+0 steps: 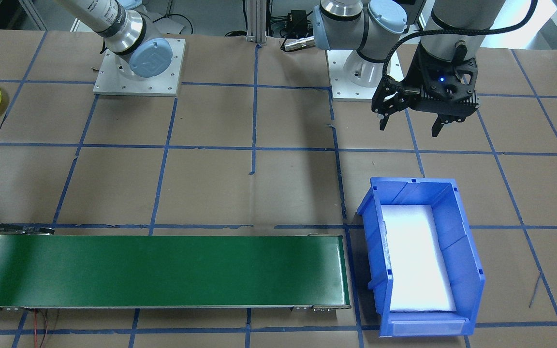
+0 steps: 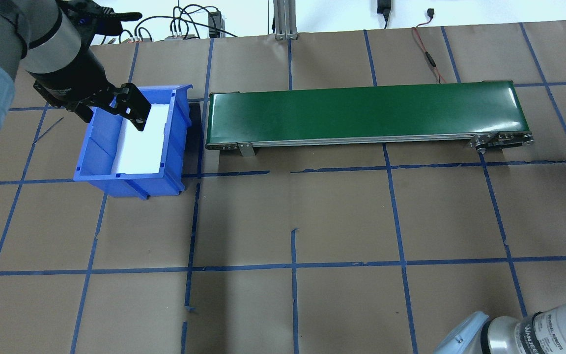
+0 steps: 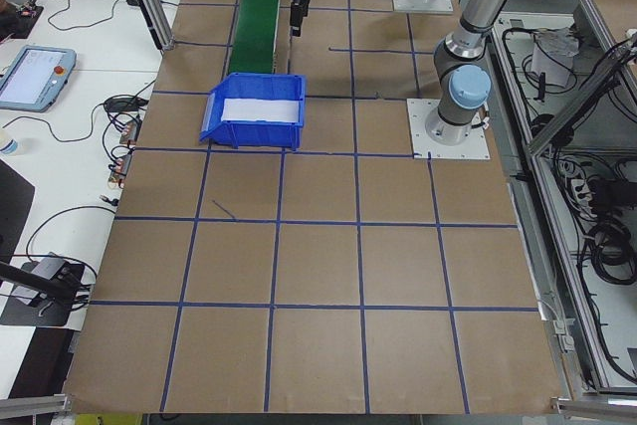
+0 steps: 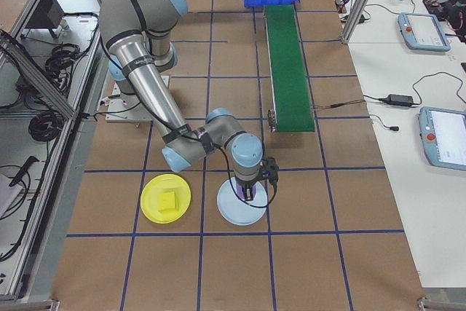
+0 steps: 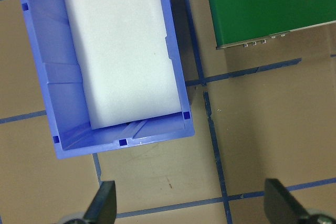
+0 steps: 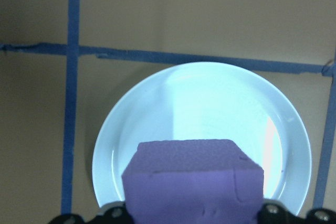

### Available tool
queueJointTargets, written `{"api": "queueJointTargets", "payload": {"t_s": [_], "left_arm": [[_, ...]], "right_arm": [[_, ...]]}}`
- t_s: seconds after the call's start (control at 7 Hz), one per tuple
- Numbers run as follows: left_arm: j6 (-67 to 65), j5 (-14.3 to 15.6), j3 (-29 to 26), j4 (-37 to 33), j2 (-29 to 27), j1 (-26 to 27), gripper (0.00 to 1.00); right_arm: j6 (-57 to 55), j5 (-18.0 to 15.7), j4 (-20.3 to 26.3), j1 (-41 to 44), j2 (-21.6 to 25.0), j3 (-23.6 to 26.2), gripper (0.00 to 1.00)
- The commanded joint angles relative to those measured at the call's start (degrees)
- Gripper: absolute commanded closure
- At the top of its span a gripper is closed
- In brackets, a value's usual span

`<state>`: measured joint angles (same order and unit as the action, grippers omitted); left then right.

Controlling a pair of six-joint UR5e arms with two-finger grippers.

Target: Move block left to right into plate

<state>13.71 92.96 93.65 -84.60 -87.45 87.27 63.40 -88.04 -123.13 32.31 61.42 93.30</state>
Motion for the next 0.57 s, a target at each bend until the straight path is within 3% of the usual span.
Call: {"api": "queueJointTargets", "payload": {"t_s": [0.0,0.14,0.43], "left_arm": [[0.0,0.0,-0.1,0.0,0.0,0.0,0.00],[0.0,0.0,-0.2,0.0,0.0,0.0,0.00],[0.0,0.1,-0.3,0.0,0.1,-0.1,0.00]], "right_arm": [[1.5,0.0,-0.2,-1.3,-1.7,0.1,0.19],[1.5,0.2,-0.2,-1.3,-1.7,0.0,0.01],[1.5,0.2,-0.2,-1.3,-1.5,-0.5,0.00]]}}
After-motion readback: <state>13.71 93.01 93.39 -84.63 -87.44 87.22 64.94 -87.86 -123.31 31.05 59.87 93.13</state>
